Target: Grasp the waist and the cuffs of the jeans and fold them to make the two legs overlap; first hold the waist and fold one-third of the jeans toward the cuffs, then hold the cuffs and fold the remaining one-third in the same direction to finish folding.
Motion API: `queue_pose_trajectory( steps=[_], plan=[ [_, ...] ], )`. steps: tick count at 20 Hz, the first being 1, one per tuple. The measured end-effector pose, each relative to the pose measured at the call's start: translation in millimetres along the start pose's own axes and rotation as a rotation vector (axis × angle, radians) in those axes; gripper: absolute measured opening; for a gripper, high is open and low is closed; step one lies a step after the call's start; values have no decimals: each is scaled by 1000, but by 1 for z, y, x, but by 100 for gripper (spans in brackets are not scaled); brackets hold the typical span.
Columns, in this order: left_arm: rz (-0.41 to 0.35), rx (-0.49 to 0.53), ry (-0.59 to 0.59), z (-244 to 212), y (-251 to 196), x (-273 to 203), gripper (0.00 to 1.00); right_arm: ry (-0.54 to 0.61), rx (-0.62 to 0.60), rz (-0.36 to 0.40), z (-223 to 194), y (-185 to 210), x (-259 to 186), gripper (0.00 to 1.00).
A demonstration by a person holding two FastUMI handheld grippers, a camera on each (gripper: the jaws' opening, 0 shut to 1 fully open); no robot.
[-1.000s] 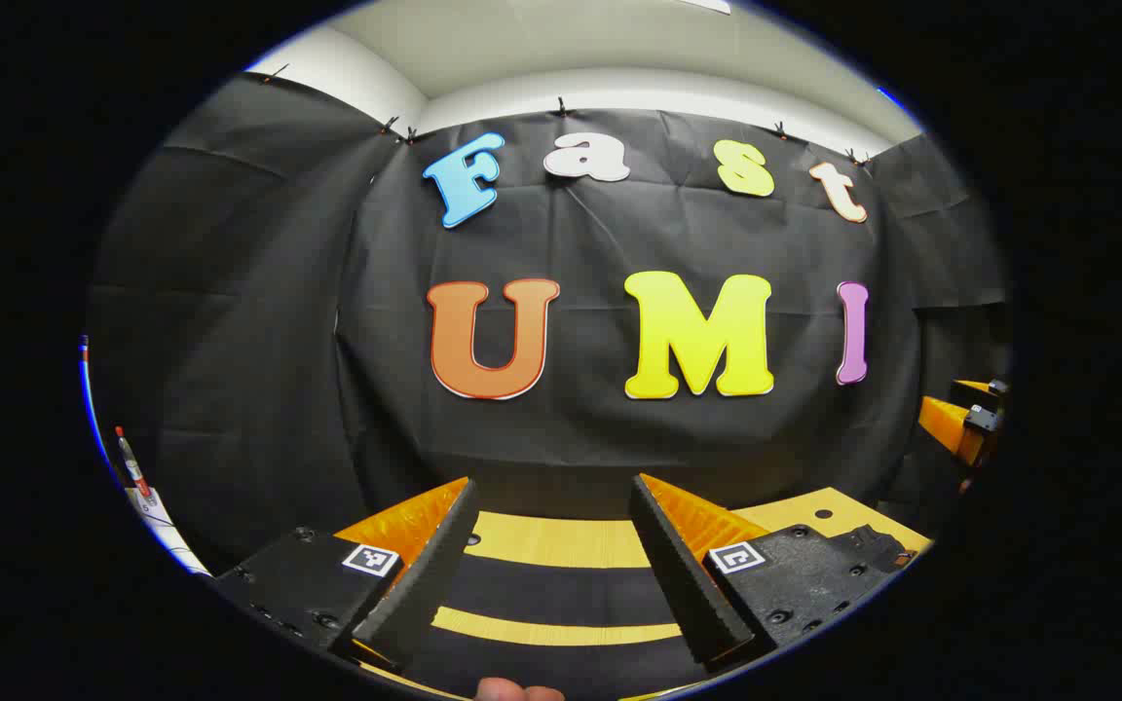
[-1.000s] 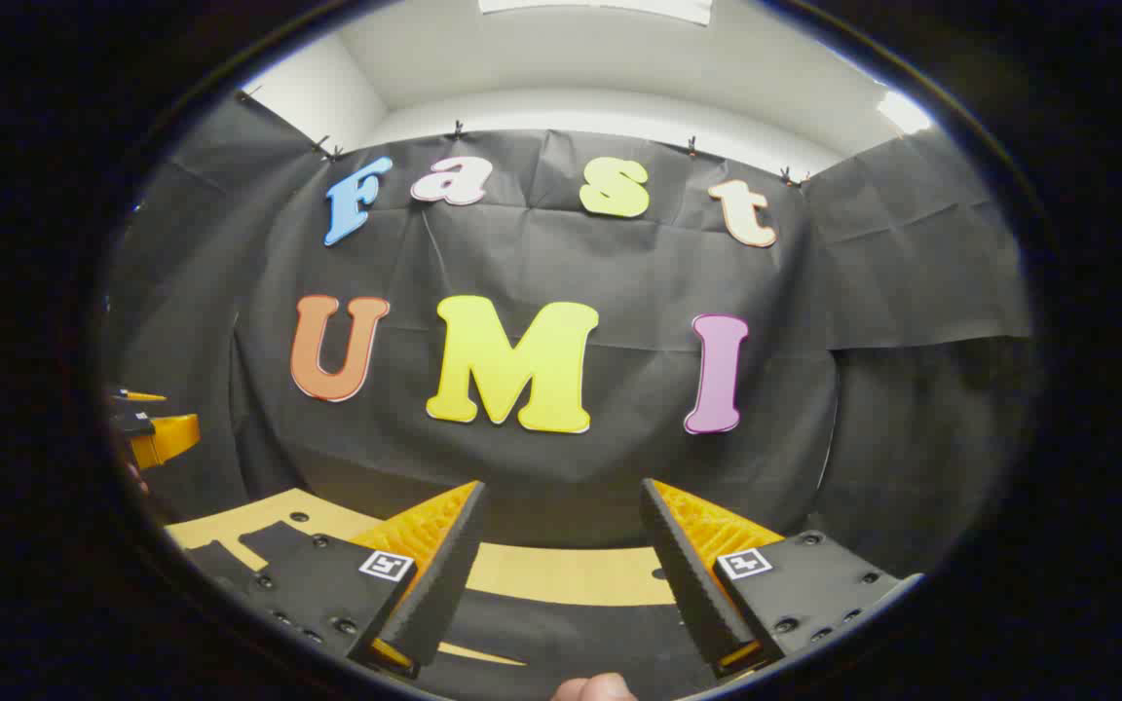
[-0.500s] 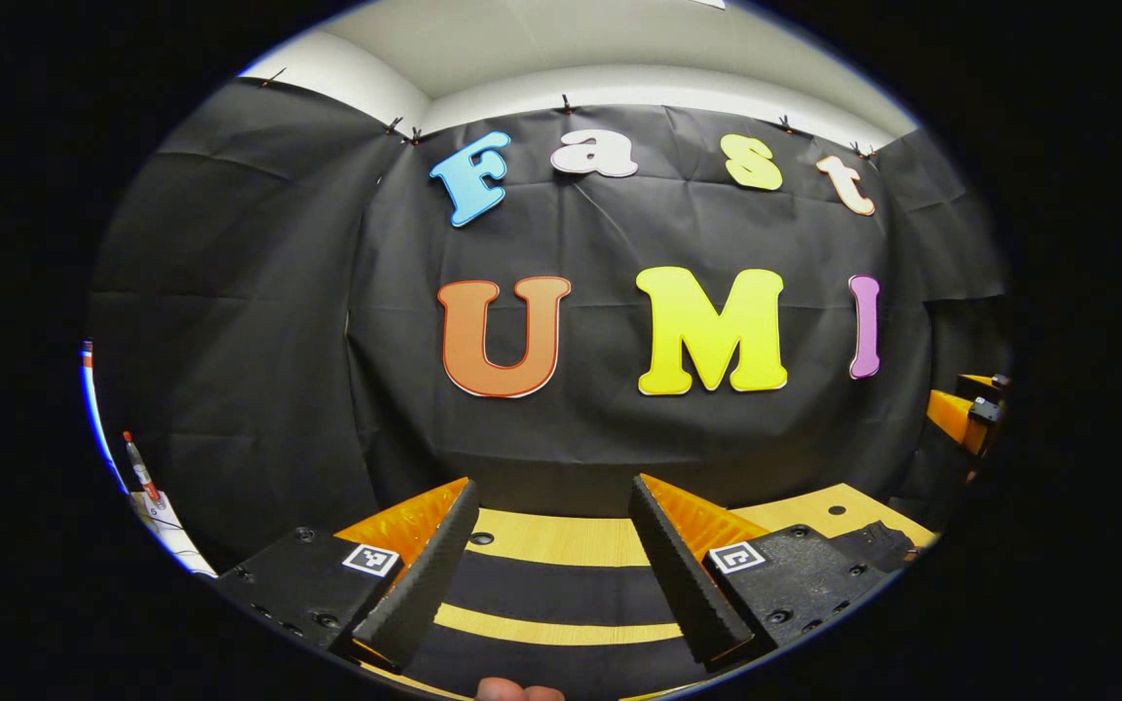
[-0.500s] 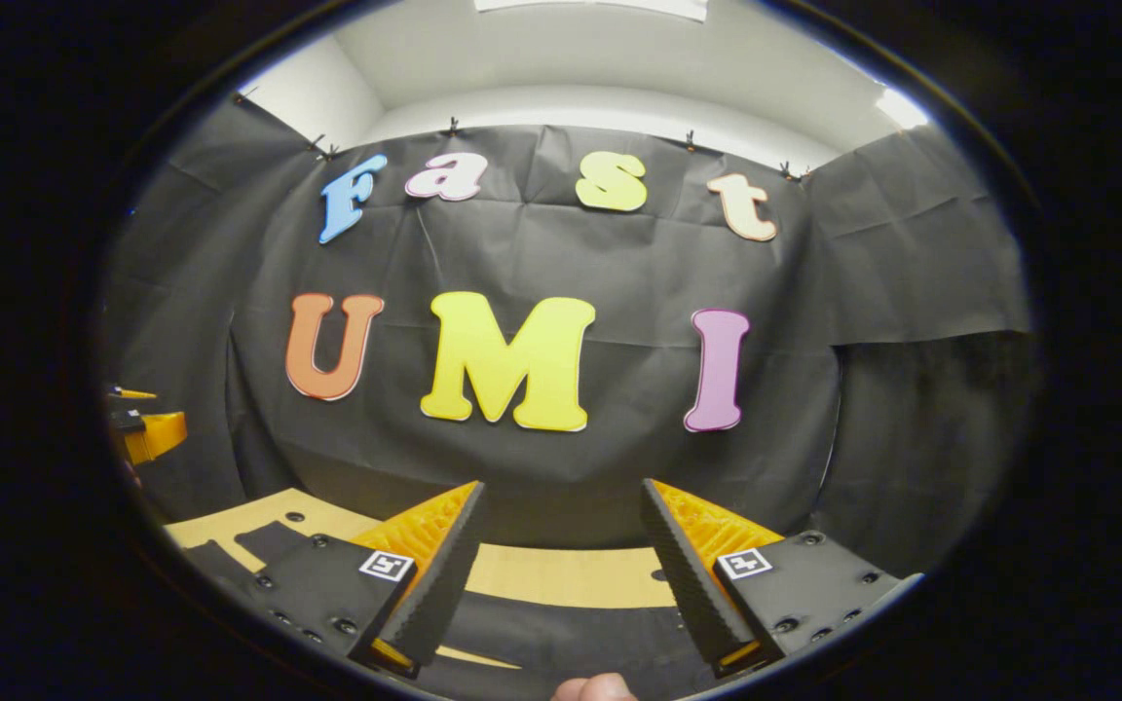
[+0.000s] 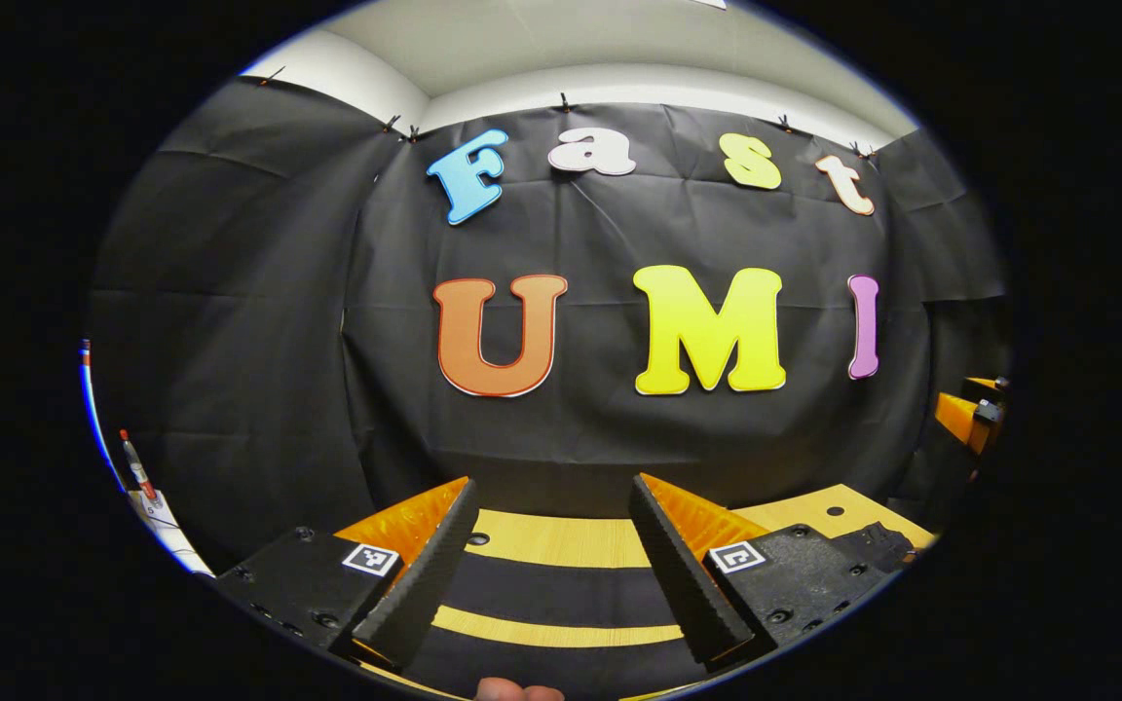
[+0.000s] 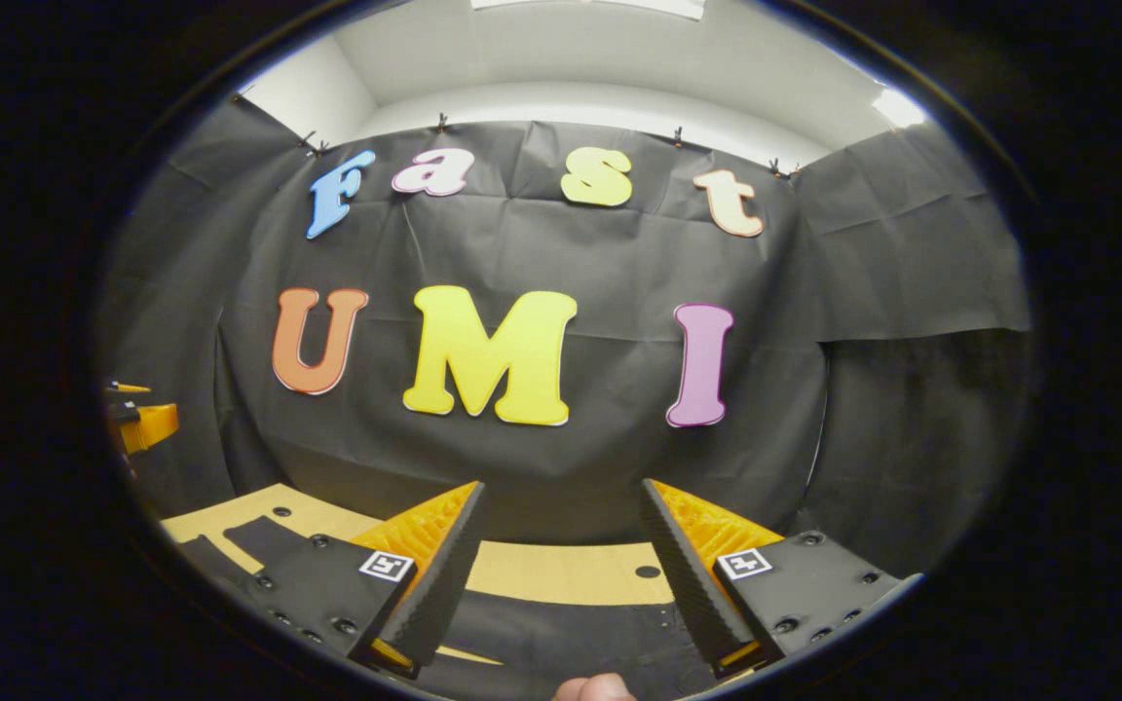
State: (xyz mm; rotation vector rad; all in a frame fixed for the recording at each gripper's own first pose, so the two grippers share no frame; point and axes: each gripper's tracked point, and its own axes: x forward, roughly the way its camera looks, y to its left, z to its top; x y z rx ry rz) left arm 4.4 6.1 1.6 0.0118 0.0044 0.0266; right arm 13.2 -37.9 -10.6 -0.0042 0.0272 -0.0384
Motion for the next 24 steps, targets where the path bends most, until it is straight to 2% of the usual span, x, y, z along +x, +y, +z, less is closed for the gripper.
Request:
queue_pose_trajectory(
  steps=[4,5,6,8,10,14,15,16,17,18,19,24],
  plan=[
    [11,-5,25,-7,5,4,99,30,4,-24,-10,-15,2,94],
    [16,-5,36,-13,11,7,99,41,6,-37,-14,-22,3,97],
    [23,-9,55,-20,20,9,99,55,11,-49,-20,-30,5,94],
    [50,-30,94,-35,37,9,99,95,50,-63,-34,-48,4,94],
    [94,-56,154,-57,61,6,100,171,110,-101,-59,-79,3,100],
    [183,-122,318,-121,120,-22,100,371,292,-192,-123,-148,-15,94],
    [215,-145,364,-138,138,-33,100,414,337,-219,-138,-165,-22,98],
    [235,-182,416,-156,144,-44,100,450,390,-238,-153,-180,-31,94],
    [252,-228,467,-173,152,-56,100,484,456,-253,-167,-190,-40,98],
    [262,-291,521,-191,154,-69,98,521,527,-261,-182,-198,-47,94],
    [269,-368,569,-208,153,-80,98,558,604,-267,-197,-202,-55,98],
    [302,-868,768,-267,131,-119,99,732,869,-295,-269,-203,-96,98]
  ],
)
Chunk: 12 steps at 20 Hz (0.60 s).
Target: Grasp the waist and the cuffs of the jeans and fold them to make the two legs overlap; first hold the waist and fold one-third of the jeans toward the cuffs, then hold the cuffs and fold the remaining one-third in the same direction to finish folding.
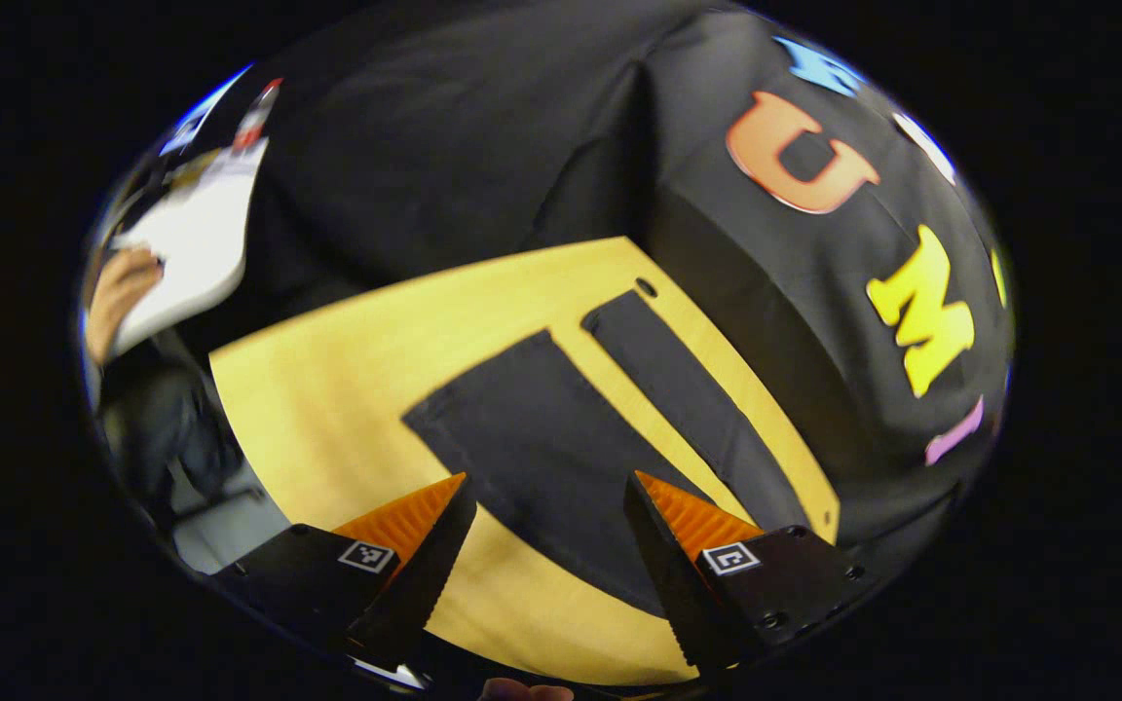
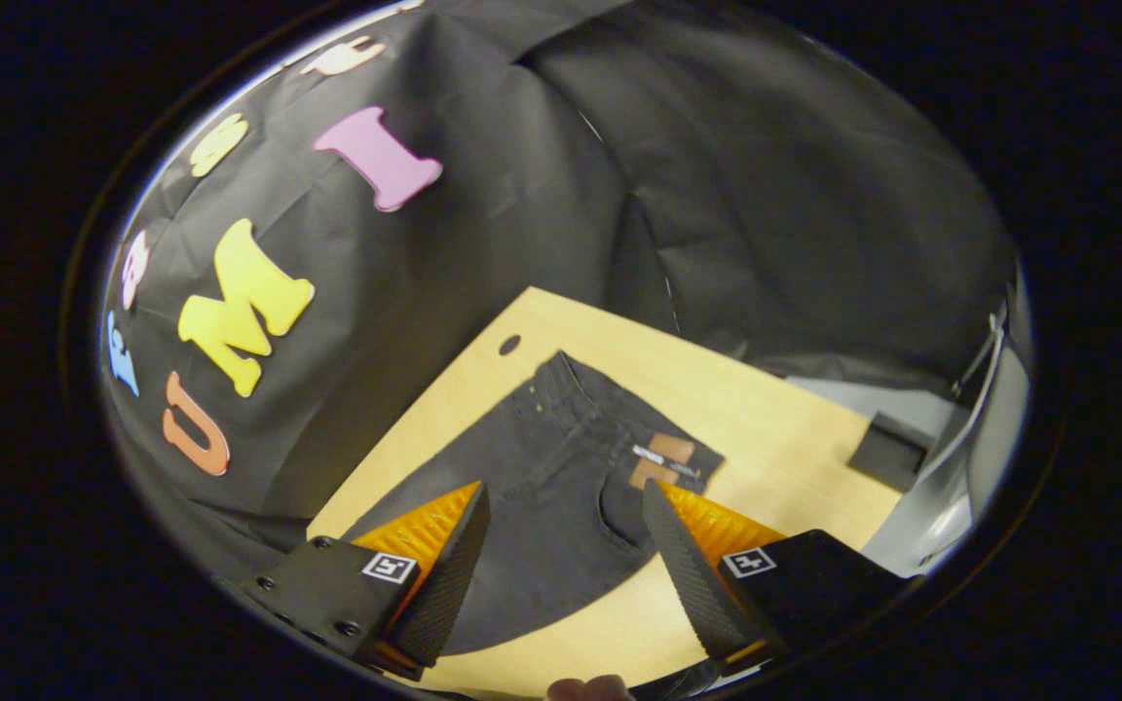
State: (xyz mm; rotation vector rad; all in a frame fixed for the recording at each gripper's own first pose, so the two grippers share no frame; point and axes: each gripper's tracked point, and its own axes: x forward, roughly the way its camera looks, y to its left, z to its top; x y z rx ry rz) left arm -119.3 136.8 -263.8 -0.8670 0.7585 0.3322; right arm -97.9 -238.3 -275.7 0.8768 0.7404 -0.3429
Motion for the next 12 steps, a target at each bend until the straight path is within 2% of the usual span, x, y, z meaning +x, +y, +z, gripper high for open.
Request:
queue_pose_trajectory(
  steps=[3,6,11,12],
  plan=[
    [-13,-227,77,-15,7,15,100,112,126,-5,-23,-15,18,98],
    [-22,-401,90,-6,6,28,99,164,239,-32,-32,-31,37,98],
    [48,-441,88,7,26,46,99,158,356,-90,-21,-52,63,98],
    [40,-455,88,10,25,47,100,155,367,-110,-20,-58,69,98]
  ],
)
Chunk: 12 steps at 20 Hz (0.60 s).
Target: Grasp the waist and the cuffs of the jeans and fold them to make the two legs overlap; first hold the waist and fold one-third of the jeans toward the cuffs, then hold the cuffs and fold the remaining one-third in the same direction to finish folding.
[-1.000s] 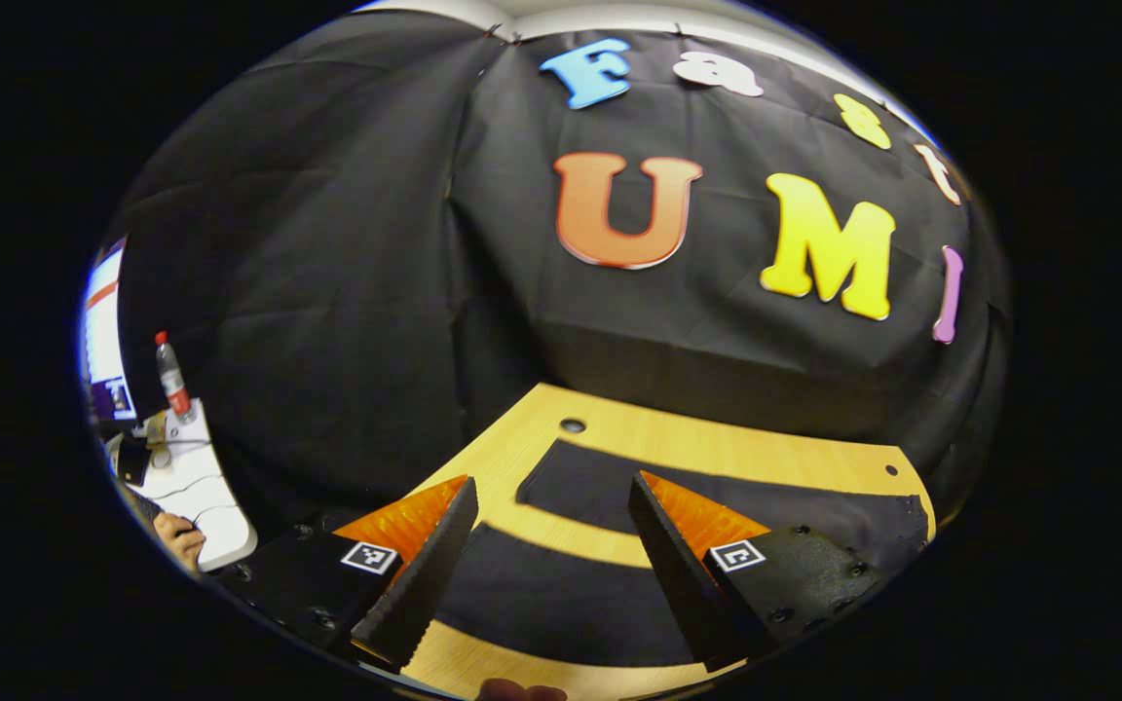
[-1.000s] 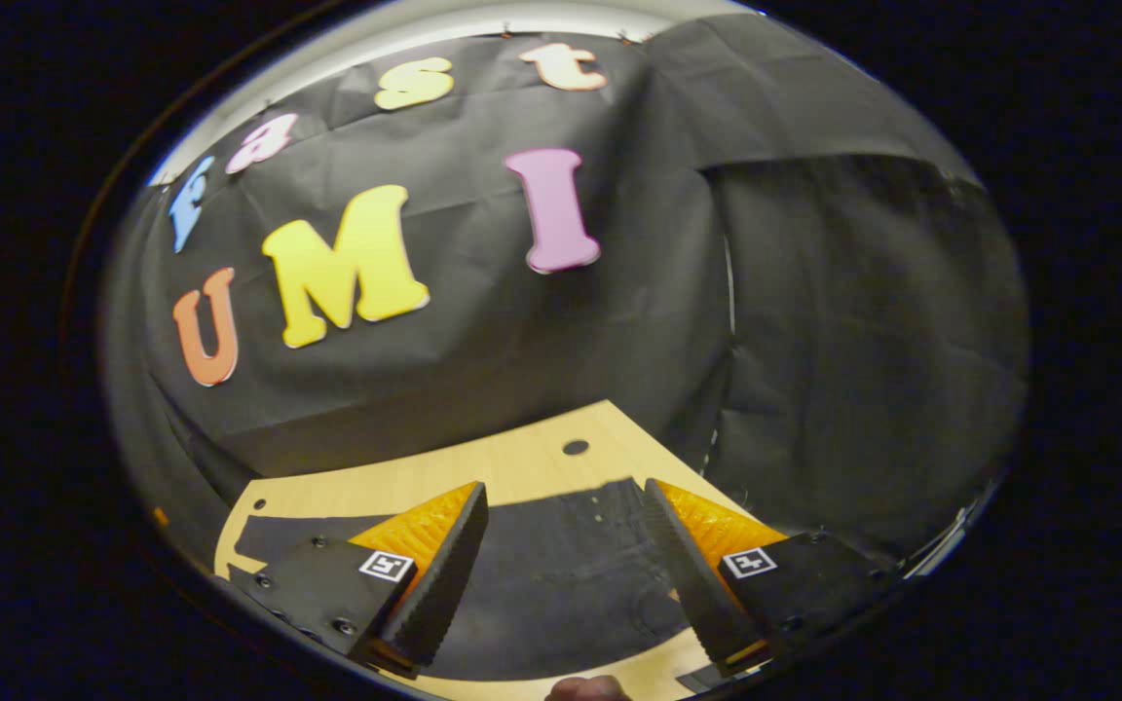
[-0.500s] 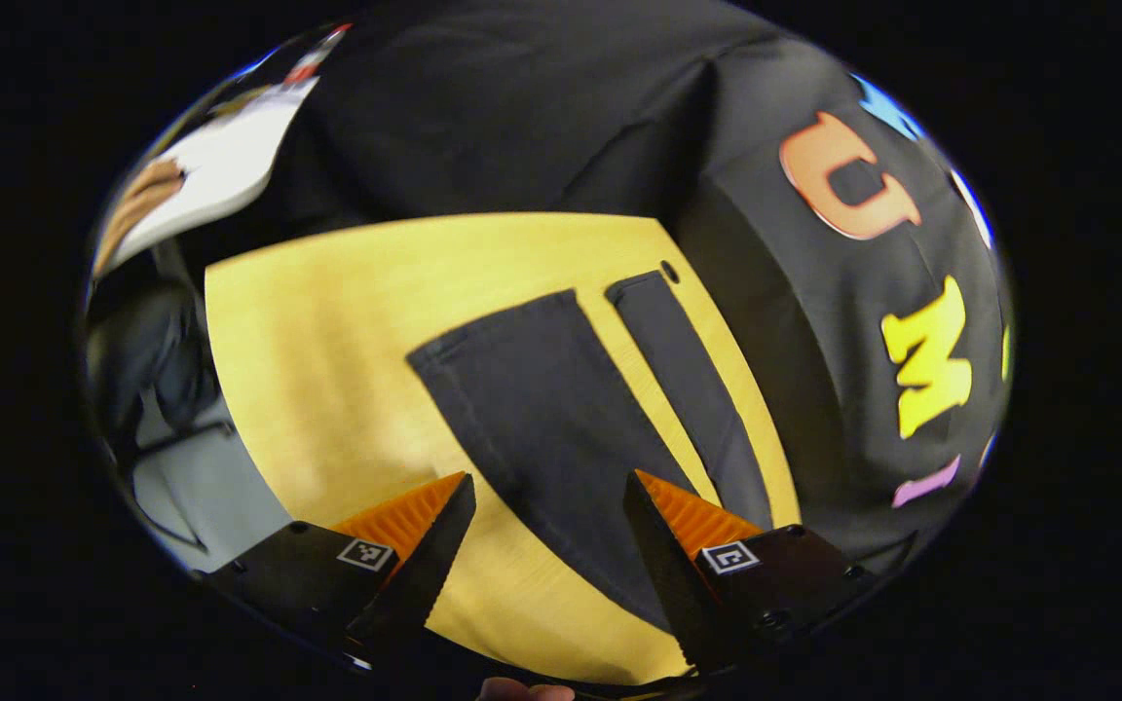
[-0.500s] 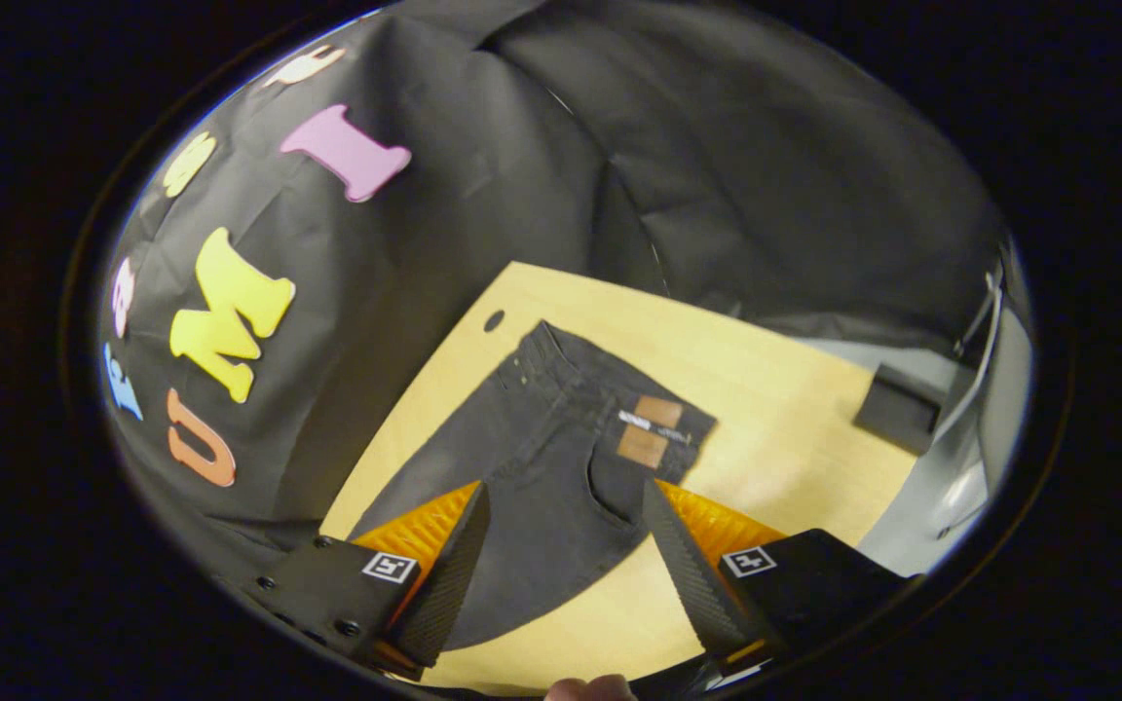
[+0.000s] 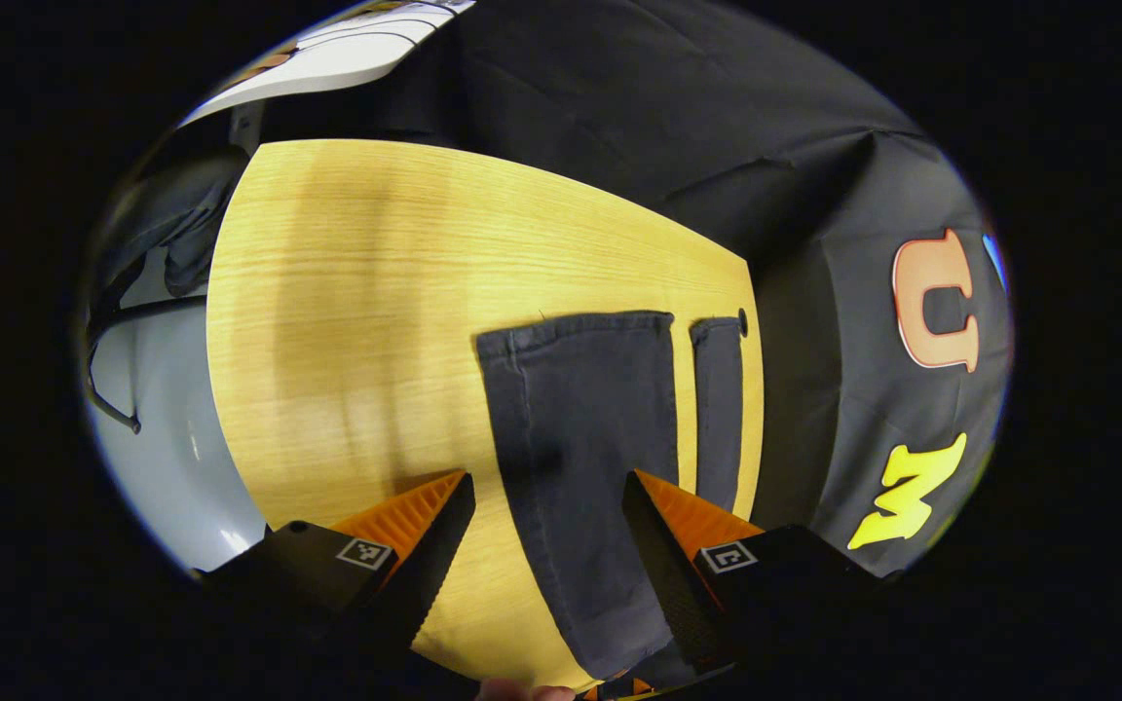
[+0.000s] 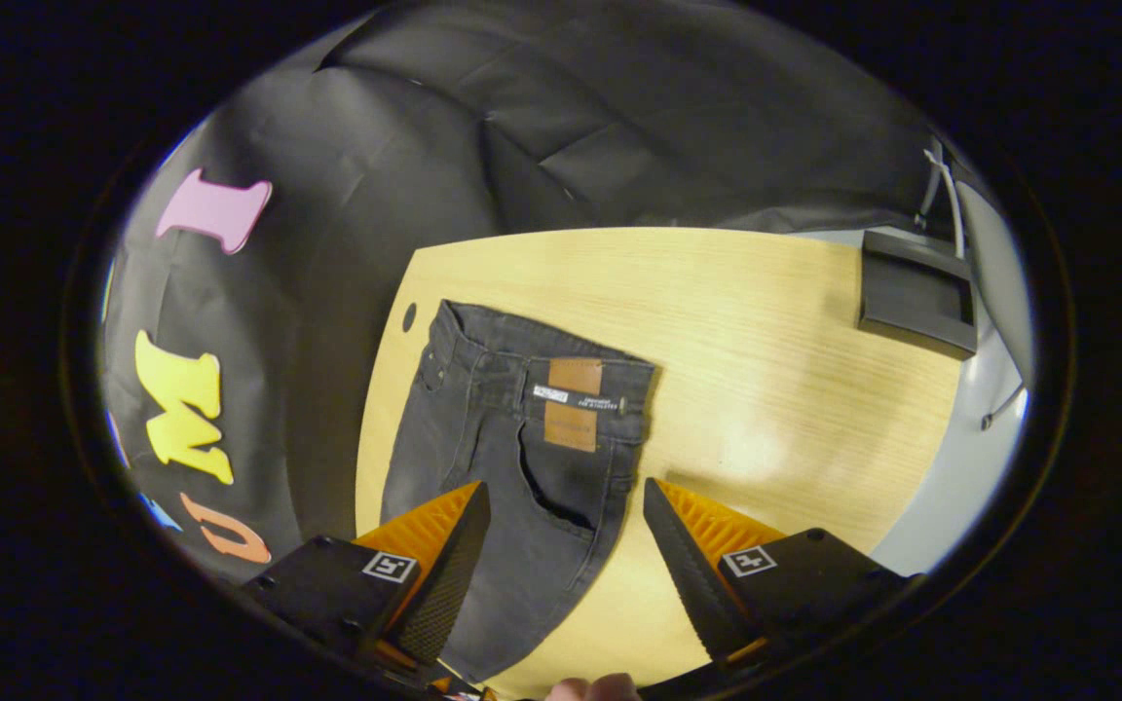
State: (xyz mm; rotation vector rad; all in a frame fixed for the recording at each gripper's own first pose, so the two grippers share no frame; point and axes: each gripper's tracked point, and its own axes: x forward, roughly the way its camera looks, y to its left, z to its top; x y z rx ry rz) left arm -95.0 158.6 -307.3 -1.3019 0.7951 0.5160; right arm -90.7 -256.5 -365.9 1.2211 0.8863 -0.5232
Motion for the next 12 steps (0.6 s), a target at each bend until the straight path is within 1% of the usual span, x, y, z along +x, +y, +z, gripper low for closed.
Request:
queue_pose_trajectory(
  steps=[3,4,5,7,8,9,10,12],
  plan=[
    [9,15,4,5,-3,6,98,0,20,-37,5,-7,12,98],
    [10,25,7,6,-6,8,98,2,26,-31,6,-3,15,98],
    [12,36,10,6,-8,11,98,-1,24,-26,9,1,18,95],
    [5,50,12,7,-14,16,98,11,2,-13,5,9,25,95],
    [3,57,17,7,-17,19,100,9,-10,-13,6,11,29,95],
    [-1,65,21,7,-19,22,99,12,-21,-7,5,15,30,92],
    [-6,73,26,7,-22,24,99,10,-33,-10,6,16,30,96],
    [-14,81,33,7,-28,29,98,12,-46,-20,6,16,30,98]
  ],
)
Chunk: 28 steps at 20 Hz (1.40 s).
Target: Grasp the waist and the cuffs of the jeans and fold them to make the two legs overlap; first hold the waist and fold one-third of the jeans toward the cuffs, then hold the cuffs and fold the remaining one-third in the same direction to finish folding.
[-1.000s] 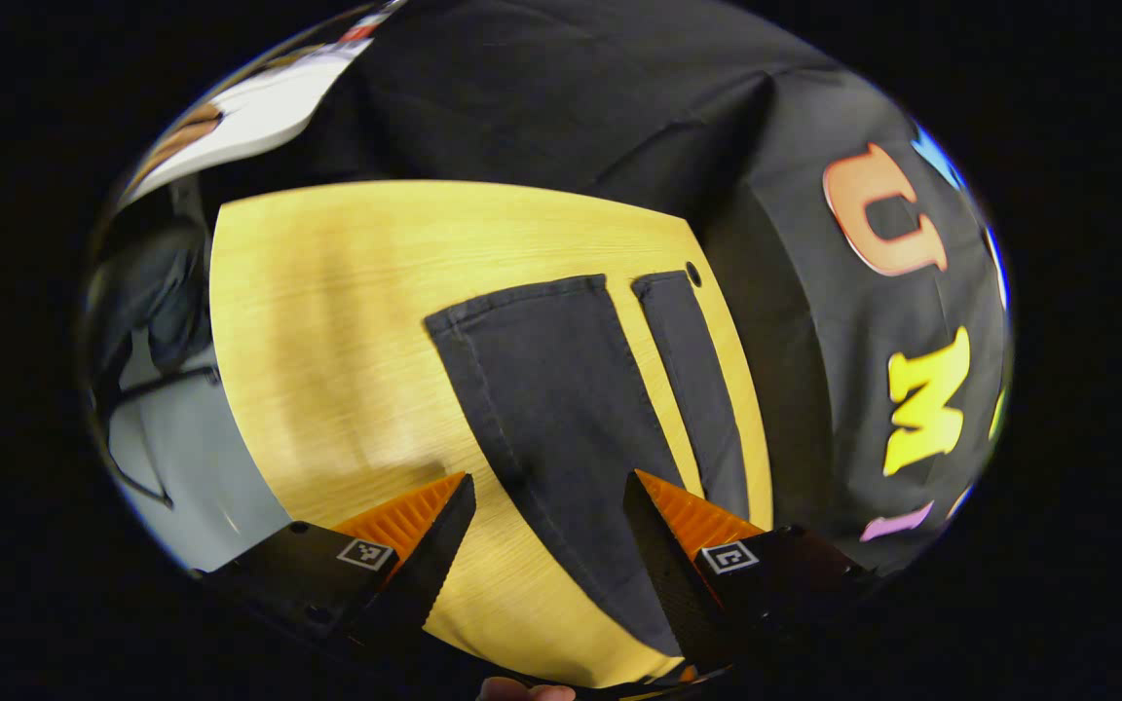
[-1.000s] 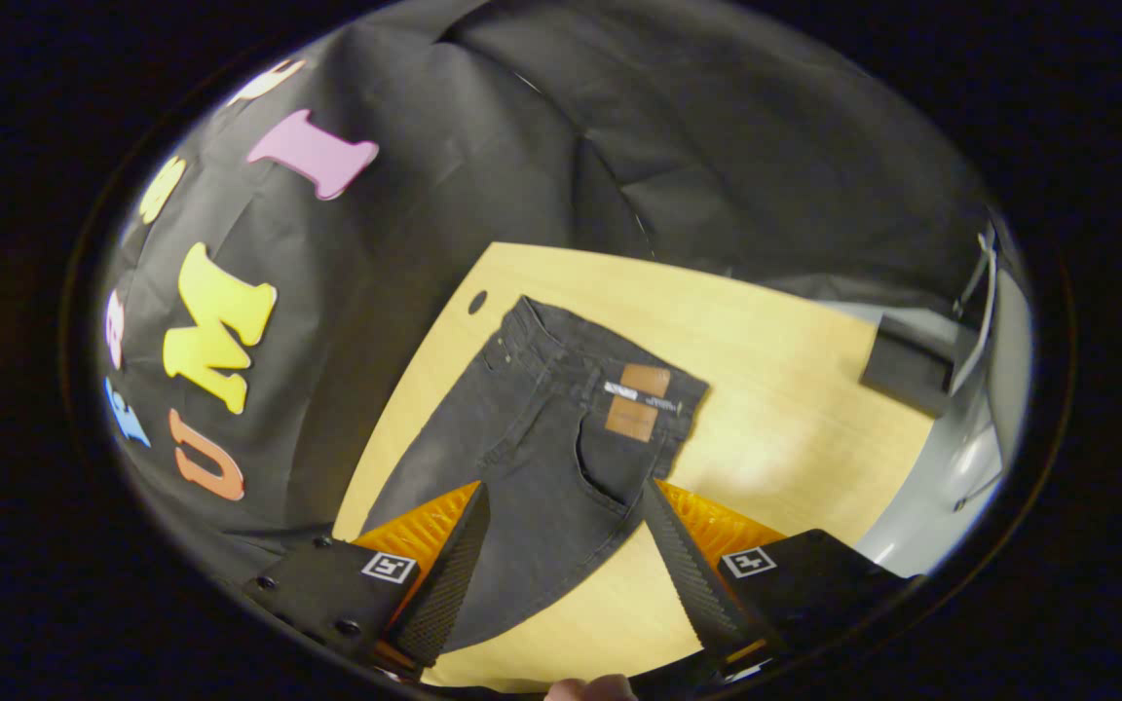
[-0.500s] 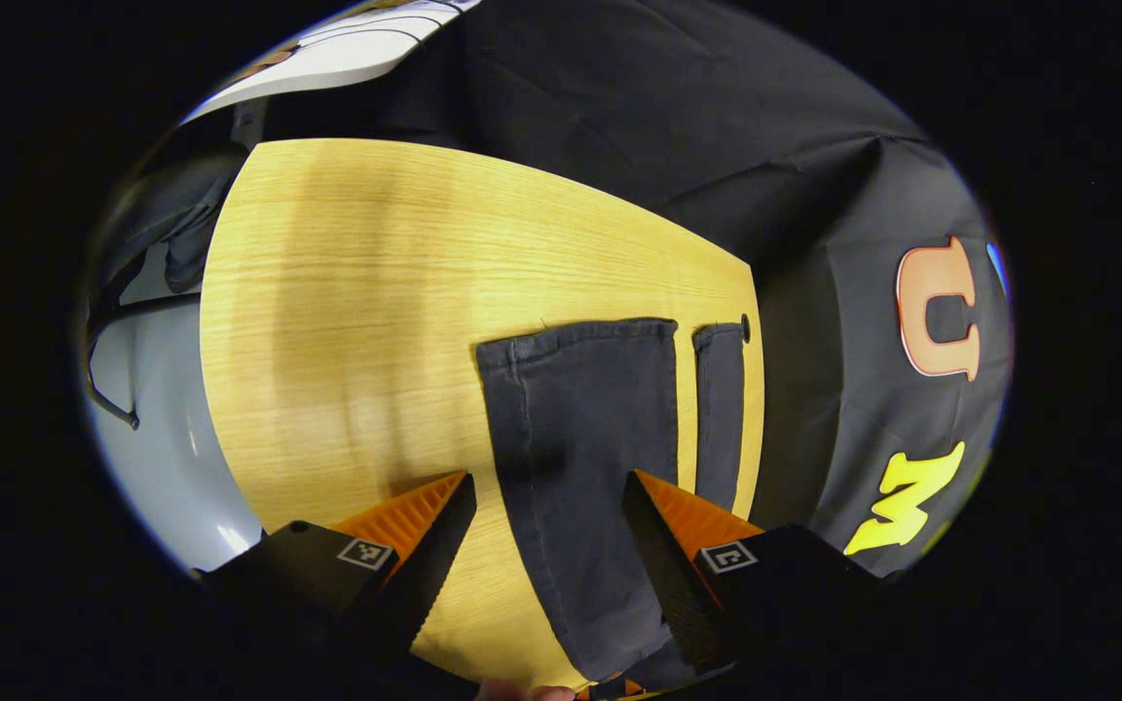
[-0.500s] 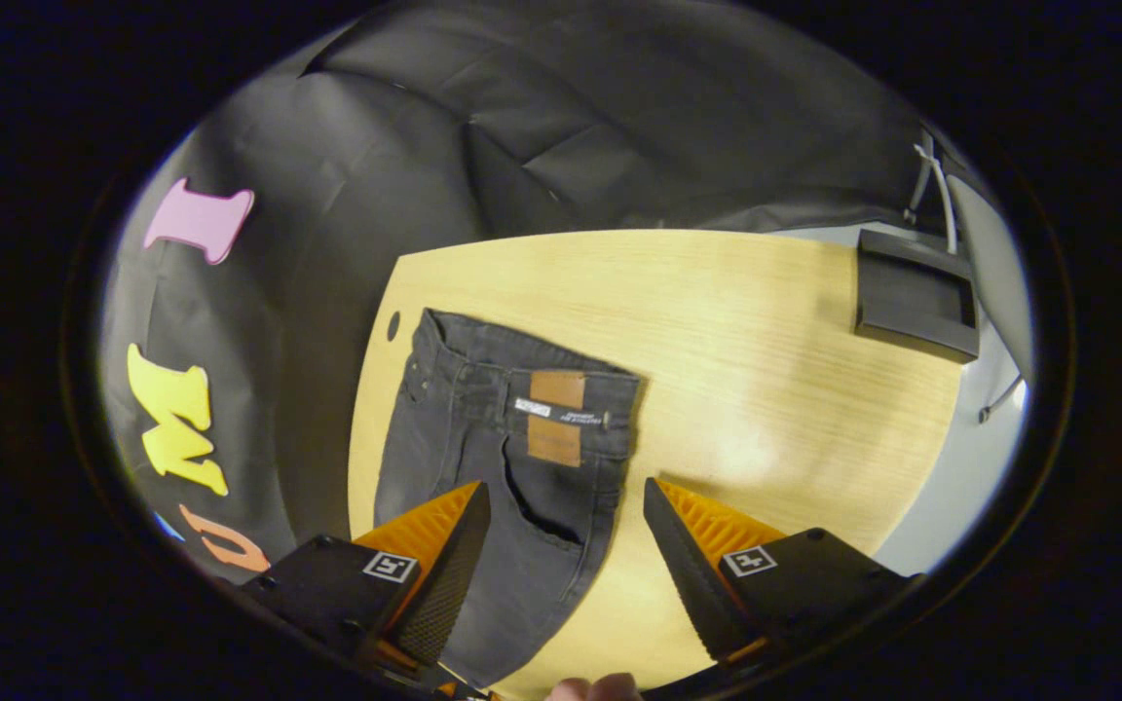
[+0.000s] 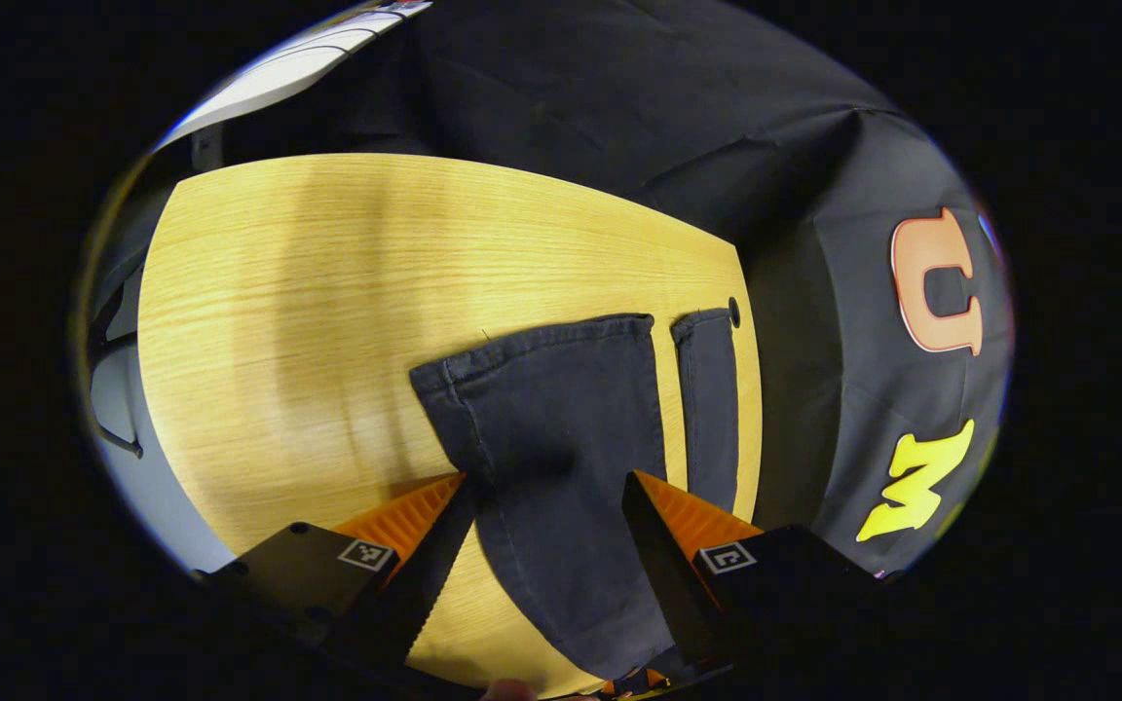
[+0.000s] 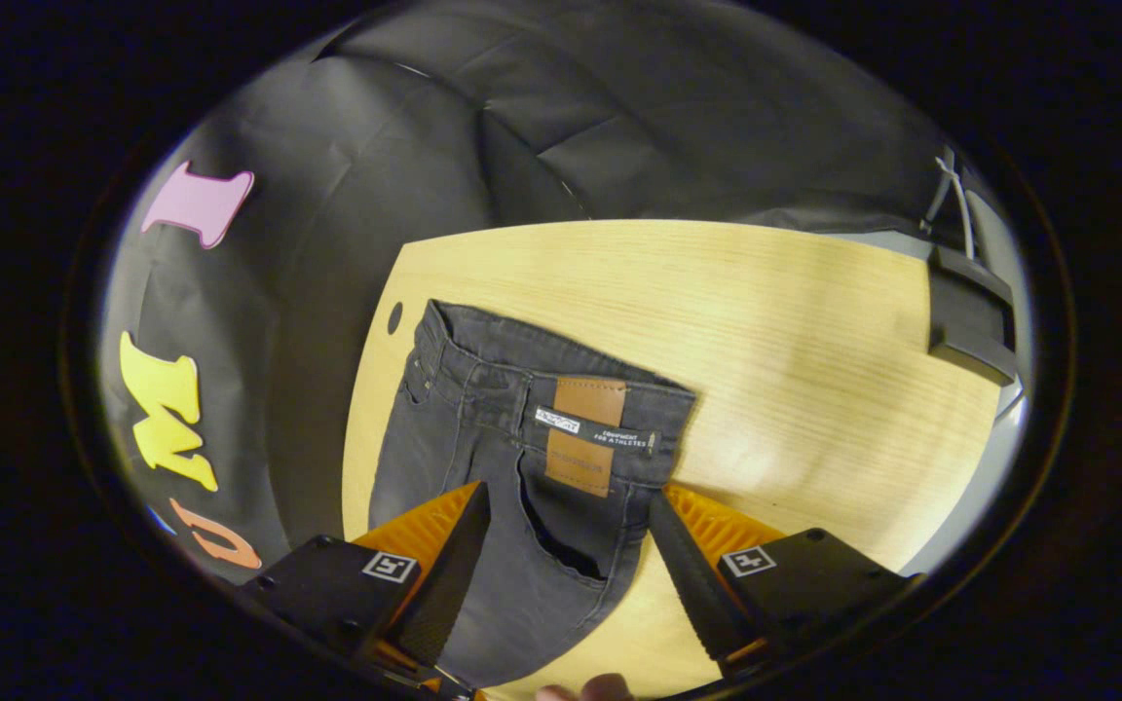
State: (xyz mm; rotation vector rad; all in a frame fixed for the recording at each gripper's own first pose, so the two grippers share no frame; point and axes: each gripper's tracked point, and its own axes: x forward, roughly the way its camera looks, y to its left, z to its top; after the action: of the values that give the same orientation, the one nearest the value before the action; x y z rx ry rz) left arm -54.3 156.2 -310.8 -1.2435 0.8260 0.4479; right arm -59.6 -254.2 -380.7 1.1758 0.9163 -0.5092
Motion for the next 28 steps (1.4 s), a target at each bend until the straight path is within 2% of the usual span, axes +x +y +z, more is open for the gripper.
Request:
queue_pose_trajectory(
  steps=[1,2,3,4,5,7,8,9,10,12,14,15,19,23,28],
  plan=[
    [11,1,4,0,1,3,97,2,3,-25,0,-5,2,87],
    [27,-6,10,-1,4,7,94,0,12,-45,2,-9,2,82],
    [36,-17,9,0,6,10,83,-2,33,-48,3,-10,4,65],
    [38,-29,12,0,6,12,72,-2,48,-70,1,-15,5,60],
    [50,-41,14,0,8,15,65,-4,67,-104,2,-23,6,49],
    [80,-71,16,1,17,15,36,5,112,-110,3,-22,6,27],
    [79,-86,22,2,16,17,17,14,117,-114,-1,-24,8,22],
    [79,-85,35,0,16,18,16,13,132,-110,1,-23,9,14],
    [73,-82,41,0,15,16,11,22,139,-104,2,-22,8,6],
    [41,-67,44,1,8,13,6,29,138,-84,2,-21,5,6],
    [10,-48,52,2,-2,5,5,15,138,-49,8,-18,-2,6],
    [0,-42,56,2,-8,1,4,16,132,-29,6,-14,-8,0],
    [-37,-5,70,2,-37,-20,4,5,119,41,9,11,-28,0],
    [-83,32,87,10,-75,-39,4,-7,103,124,22,56,-55,1],
    [-118,144,131,31,-132,-33,4,-3,-21,181,39,135,-63,1]
  ],
)
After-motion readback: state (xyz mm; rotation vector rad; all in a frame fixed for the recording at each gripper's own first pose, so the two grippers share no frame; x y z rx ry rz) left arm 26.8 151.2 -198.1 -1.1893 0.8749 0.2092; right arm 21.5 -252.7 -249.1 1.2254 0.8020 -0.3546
